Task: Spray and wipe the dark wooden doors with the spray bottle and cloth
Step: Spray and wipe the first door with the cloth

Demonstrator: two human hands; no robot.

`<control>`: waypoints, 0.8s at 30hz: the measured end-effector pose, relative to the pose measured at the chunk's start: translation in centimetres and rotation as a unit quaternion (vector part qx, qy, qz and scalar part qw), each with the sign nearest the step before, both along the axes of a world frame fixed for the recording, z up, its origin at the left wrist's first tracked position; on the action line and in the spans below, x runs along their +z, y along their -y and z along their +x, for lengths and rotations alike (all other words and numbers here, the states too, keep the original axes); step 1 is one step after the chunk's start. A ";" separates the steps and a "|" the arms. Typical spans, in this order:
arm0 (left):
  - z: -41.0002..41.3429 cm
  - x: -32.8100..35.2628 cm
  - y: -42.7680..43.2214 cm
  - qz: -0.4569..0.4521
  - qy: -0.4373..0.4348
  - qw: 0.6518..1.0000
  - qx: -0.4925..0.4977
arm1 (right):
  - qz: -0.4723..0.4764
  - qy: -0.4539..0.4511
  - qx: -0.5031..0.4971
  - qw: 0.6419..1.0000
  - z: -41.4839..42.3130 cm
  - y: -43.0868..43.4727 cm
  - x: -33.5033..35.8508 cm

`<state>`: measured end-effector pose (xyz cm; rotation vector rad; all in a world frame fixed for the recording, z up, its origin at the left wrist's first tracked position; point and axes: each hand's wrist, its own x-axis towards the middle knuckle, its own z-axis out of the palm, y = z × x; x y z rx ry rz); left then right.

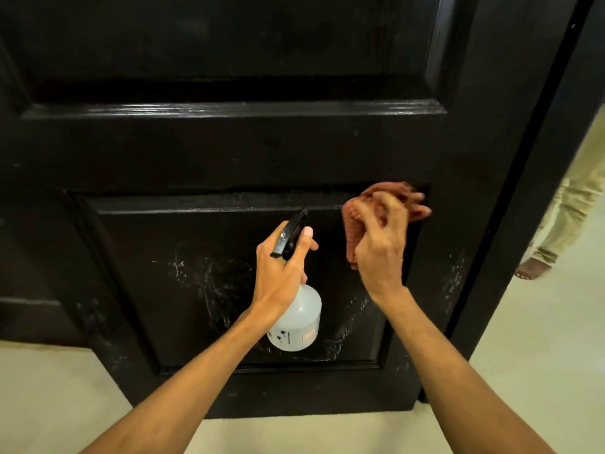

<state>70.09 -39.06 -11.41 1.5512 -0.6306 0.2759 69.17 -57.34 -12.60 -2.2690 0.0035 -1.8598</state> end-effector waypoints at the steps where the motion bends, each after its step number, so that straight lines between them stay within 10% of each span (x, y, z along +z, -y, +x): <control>1: 0.2 -0.1 -0.4 0.001 -0.001 1.000 0.004 | -0.036 -0.011 0.022 0.999 0.2 -0.6 -0.2; 7: 1.5 -0.3 -2.6 -0.012 -0.005 1.000 0.021 | 0.122 0.091 -0.011 0.988 1.2 -1.4 0.9; 13: 2.4 -0.8 -4.9 -0.017 -0.007 0.999 0.028 | 0.134 -0.028 -0.119 0.983 1.7 -3.3 -3.4; 19: 2.6 -0.9 -6.2 -0.022 -0.012 0.999 0.042 | -0.098 -0.071 -0.100 0.988 2.8 -4.4 -2.5; 24: 3.0 -0.7 -8.5 -0.036 -0.015 0.998 0.040 | 0.178 -0.017 -0.180 0.967 3.8 -4.2 -1.8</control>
